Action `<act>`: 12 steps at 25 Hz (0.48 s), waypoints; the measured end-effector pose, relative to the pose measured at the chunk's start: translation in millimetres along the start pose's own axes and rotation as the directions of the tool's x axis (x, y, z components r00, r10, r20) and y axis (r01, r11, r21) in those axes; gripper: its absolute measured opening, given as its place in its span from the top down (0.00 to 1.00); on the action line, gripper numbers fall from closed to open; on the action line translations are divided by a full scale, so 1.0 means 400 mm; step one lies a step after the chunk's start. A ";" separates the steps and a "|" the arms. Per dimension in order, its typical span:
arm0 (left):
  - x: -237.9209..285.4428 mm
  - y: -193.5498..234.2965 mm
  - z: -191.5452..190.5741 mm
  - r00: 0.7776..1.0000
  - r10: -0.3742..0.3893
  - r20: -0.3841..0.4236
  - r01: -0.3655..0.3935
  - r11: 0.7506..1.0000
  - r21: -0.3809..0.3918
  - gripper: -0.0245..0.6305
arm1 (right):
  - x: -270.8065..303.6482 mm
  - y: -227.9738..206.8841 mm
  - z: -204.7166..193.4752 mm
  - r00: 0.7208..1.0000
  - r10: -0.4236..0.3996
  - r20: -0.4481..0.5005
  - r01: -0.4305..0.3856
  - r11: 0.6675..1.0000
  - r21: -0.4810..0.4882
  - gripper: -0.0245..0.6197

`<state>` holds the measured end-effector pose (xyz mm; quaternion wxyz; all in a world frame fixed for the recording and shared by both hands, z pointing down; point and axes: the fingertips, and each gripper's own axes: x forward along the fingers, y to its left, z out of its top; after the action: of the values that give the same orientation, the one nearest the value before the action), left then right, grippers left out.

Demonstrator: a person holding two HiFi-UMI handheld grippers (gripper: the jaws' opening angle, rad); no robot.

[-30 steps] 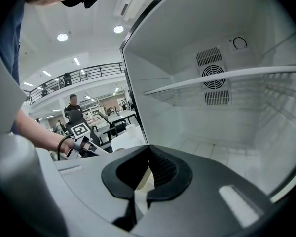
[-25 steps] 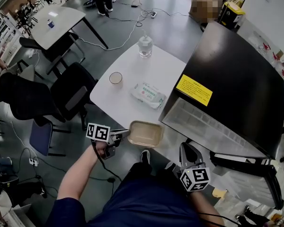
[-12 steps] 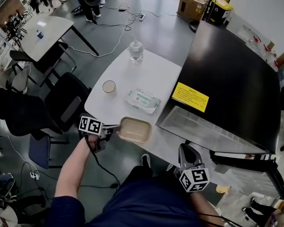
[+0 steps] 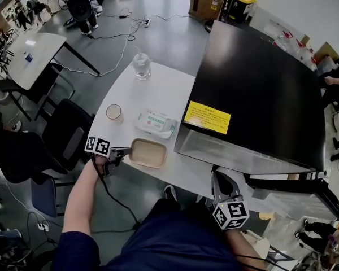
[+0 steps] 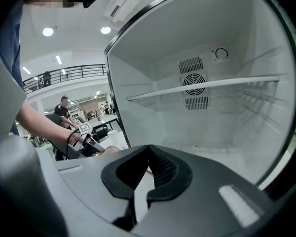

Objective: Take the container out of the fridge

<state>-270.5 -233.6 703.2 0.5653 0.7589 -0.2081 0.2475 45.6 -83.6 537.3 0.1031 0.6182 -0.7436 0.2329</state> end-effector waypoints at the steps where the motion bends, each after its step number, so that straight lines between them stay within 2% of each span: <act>1: 0.005 0.009 0.005 1.000 0.016 -0.009 -0.016 1.000 0.004 0.89 | -0.002 -0.005 0.000 1.000 -0.008 0.002 0.008 1.000 0.004 0.95; 7: 0.021 0.024 0.013 0.998 0.056 -0.029 -0.055 0.998 0.024 0.89 | -0.010 -0.020 -0.003 0.999 -0.031 0.005 0.031 0.999 0.026 0.95; 12: 0.027 0.053 0.004 0.991 0.125 -0.045 -0.124 0.991 0.041 0.89 | -0.006 -0.015 -0.011 1.000 -0.017 -0.003 0.017 1.000 0.026 0.95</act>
<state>-274.4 -241.4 725.5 0.5389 0.7489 -0.2368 0.3043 51.3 -80.3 541.6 0.0980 0.6255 -0.7351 0.2425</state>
